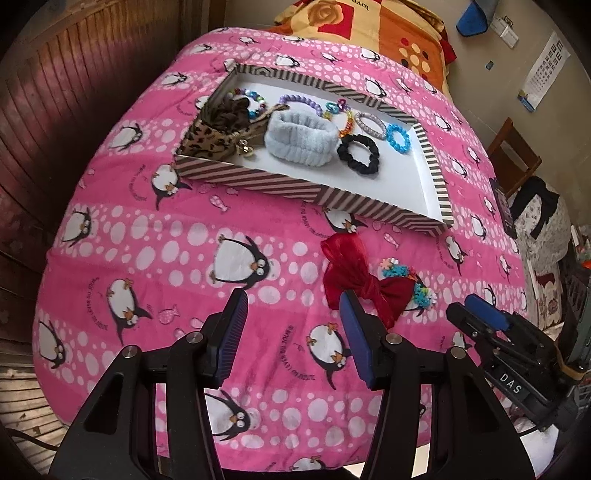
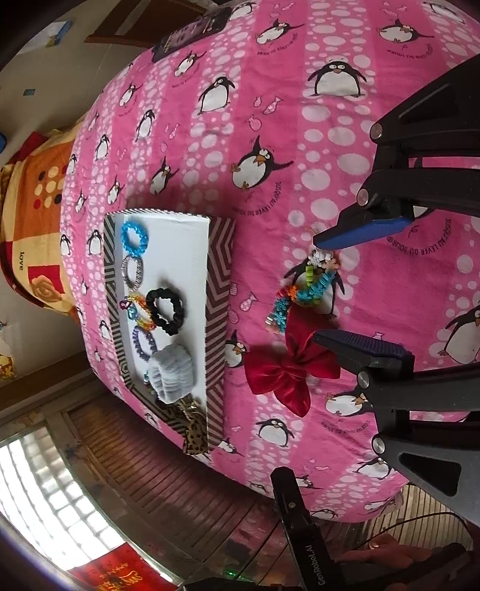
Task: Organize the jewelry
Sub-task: 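Grasp the red velvet bow with the left tool while the right tool grasps the multicolour beaded strand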
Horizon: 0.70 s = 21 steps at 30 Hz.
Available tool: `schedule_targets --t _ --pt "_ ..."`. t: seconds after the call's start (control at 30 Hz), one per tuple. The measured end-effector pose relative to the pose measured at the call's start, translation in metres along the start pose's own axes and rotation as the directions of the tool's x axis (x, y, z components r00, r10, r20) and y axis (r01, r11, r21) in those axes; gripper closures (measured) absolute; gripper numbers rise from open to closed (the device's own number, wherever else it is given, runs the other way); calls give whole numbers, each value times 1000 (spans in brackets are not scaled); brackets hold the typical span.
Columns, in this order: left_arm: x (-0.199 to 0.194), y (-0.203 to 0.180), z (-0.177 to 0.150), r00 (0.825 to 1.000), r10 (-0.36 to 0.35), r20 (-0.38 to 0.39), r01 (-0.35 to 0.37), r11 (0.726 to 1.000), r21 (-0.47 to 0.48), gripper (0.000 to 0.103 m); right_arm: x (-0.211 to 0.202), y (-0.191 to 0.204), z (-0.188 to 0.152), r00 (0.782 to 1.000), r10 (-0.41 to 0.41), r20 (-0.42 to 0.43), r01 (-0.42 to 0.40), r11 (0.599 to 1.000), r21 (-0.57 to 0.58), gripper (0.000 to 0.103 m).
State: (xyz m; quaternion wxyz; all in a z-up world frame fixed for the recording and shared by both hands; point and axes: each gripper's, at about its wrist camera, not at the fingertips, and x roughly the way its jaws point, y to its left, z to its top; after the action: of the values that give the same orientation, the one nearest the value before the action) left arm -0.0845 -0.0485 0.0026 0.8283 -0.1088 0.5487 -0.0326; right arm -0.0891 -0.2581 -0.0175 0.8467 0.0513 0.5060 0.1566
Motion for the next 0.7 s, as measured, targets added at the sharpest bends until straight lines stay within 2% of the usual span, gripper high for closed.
schedule_targets --t 0.1,0.33,0.57,0.7 --pt "7 -5 2 999 -38 -21 38 999 -11 42 -1 0 -1 1000 -5 -1 5 1000 4 60" --pt "26 -25 2 989 -116 -91 111 992 -57 41 -11 -15 -10 999 -33 -4 33 999 38 60" --pt "53 -35 -7 981 -101 -166 62 972 -227 41 -26 -37 -23 999 -47 6 46 995 89 60" --pt "63 -40 -4 987 -70 -145 22 951 -308 41 -33 -48 -32 999 -43 5 42 994 104 59"
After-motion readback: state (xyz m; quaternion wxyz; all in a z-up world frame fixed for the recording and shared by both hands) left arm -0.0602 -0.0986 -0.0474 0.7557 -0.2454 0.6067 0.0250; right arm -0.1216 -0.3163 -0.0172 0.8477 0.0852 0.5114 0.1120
